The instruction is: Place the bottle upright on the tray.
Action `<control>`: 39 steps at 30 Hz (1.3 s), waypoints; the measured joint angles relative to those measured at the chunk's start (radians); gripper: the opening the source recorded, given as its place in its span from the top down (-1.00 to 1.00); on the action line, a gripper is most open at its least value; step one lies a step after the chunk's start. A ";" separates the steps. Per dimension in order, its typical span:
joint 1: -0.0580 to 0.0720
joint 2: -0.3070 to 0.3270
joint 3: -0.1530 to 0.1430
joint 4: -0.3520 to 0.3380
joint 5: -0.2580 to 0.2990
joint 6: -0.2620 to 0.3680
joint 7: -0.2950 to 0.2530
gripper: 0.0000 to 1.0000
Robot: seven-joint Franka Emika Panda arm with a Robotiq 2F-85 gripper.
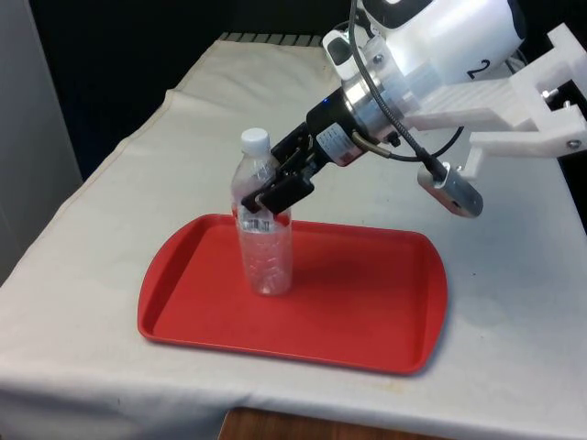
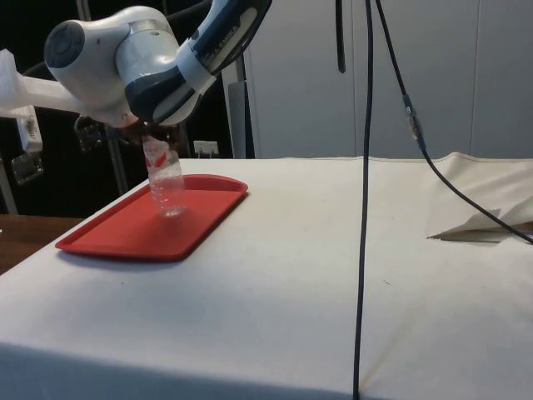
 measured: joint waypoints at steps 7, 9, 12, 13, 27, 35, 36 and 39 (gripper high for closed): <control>0.000 0.001 0.000 0.000 0.000 -0.003 0.000 -0.56; 0.000 0.001 0.000 0.000 0.000 -0.003 0.000 -0.84; 0.000 0.001 0.001 0.000 0.000 -0.003 0.000 -1.00; 0.000 0.001 0.001 0.000 0.000 -0.003 0.000 -1.00; 0.007 -0.006 0.018 0.021 0.000 -0.050 0.001 -1.00; 0.007 -0.030 0.032 0.037 0.000 -0.098 -0.002 -1.00; 0.007 -0.030 0.032 0.037 0.000 -0.098 -0.002 -1.00; 0.007 -0.040 0.035 0.041 0.000 -0.111 -0.004 -1.00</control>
